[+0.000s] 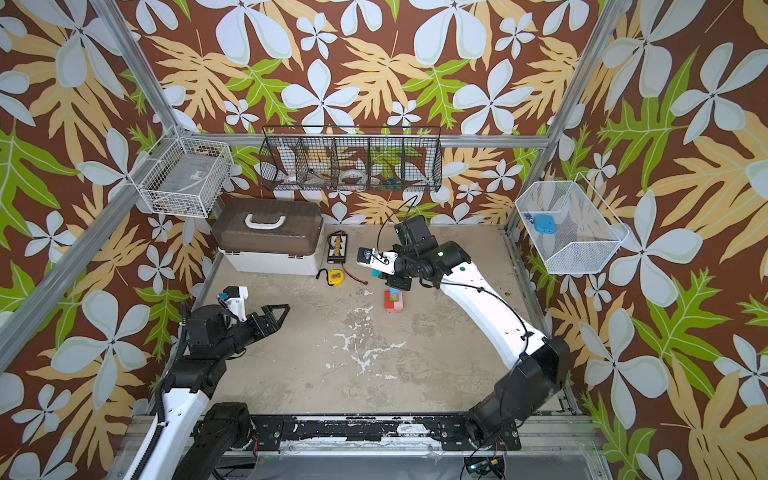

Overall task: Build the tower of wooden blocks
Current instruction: 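Lift the teal block and carry it above the tower, then lower the teal block onto the blue cube atop the tower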

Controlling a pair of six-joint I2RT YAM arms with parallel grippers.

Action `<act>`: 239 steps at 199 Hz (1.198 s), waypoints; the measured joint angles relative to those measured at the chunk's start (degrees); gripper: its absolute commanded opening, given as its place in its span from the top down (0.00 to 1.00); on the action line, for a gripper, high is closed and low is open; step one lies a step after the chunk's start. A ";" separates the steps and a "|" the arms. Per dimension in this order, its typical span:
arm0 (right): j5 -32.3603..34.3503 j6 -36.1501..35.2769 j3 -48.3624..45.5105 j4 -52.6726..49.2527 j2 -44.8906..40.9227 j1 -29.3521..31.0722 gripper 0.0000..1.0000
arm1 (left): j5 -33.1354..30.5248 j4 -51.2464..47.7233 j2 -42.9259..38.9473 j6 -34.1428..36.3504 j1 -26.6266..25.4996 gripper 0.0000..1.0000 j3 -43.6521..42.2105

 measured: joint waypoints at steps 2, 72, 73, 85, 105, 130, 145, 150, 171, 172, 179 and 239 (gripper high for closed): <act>-0.13 -0.72 0.33 -0.61 0.42 0.00 1.00 | 0.13 0.04 0.00 0.00 -0.09 0.00 -0.04; 1.16 -11.58 0.94 -8.90 7.08 -1.31 1.00 | 5.49 2.78 -1.20 -0.24 -5.22 0.00 -1.38; 1.20 -11.63 1.01 -8.87 7.17 -1.36 1.00 | 5.51 2.80 -1.22 -0.24 -5.25 0.00 -1.40; 1.22 -12.55 1.53 -8.63 8.35 -1.97 1.00 | 5.75 3.06 -1.29 -0.26 -5.38 0.00 -1.44; 1.25 -13.99 1.03 -8.37 9.05 -2.89 1.00 | 5.81 3.13 -1.33 -0.28 -5.46 0.00 -1.44; 0.44 -15.74 0.22 -7.76 9.09 -4.48 1.00 | 5.81 3.26 -1.44 -0.26 -5.57 0.00 -1.55; -0.44 -16.81 -0.74 -6.49 8.20 -6.01 1.00 | 5.77 3.26 -1.77 -0.26 -5.64 0.00 -1.55; -0.68 -17.20 -1.05 -6.16 7.93 -6.43 1.00 | 5.75 3.26 -1.84 -0.26 -5.64 0.00 -1.55; -2.36 -18.69 -1.66 -5.27 7.50 -7.39 1.00 | 5.11 3.26 -1.90 -0.26 -5.66 0.00 -1.55; -2.47 -18.67 -1.66 -5.22 7.50 -7.41 1.00 | 5.07 3.26 -1.90 -0.26 -5.66 0.00 -1.55; -2.93 -18.88 -1.62 -5.03 7.65 -7.54 1.00 | 4.87 3.23 -1.90 -0.26 -5.66 0.00 -1.55; -6.88 -20.68 2.86 -5.86 14.03 -7.78 1.00 | 4.46 3.23 -1.75 -0.24 -5.66 0.00 -1.55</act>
